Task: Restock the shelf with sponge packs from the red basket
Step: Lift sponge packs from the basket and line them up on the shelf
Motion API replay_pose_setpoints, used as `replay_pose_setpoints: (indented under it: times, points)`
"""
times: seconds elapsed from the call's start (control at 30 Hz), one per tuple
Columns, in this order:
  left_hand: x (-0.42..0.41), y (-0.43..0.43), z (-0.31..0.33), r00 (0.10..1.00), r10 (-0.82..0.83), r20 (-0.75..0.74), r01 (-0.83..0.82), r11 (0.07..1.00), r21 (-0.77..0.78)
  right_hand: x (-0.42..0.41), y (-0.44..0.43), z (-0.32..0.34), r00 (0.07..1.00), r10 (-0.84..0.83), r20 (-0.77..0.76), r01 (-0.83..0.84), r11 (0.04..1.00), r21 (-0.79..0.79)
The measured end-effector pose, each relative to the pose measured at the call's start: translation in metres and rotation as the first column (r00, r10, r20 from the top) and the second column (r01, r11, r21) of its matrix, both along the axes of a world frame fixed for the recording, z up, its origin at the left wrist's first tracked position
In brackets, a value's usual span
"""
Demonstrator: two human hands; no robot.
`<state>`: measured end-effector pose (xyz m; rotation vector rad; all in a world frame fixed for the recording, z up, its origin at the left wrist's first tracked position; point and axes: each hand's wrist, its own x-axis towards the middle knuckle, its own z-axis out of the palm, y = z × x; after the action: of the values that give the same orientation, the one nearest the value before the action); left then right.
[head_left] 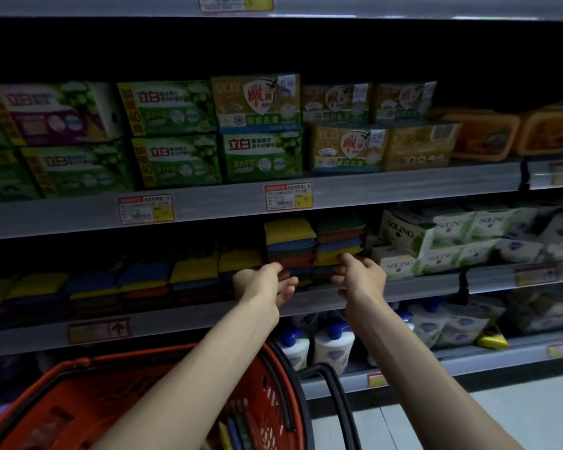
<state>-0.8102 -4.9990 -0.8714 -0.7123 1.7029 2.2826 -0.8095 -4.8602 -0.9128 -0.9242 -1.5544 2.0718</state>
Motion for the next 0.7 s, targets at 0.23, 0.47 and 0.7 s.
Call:
replay_pose_setpoints:
  times: [0.23,0.47,0.7]
  points:
    - [-0.004,-0.001,-0.004,0.999,-0.032,-0.011,0.030,0.989,-0.143,0.004,0.004,-0.001,0.999,0.051,0.001,-0.051,0.998,0.026]
    - [-0.012,-0.006,0.001,0.997,-0.053,-0.064,0.035,0.965,-0.261,0.007,0.008,0.000,0.996,0.088,0.021,-0.089,0.993,0.076]
    - [-0.013,-0.006,-0.003,0.994,-0.086,-0.072,0.062,0.957,-0.284,0.007,0.011,-0.001,0.993,0.117,0.034,-0.121,0.986,0.119]
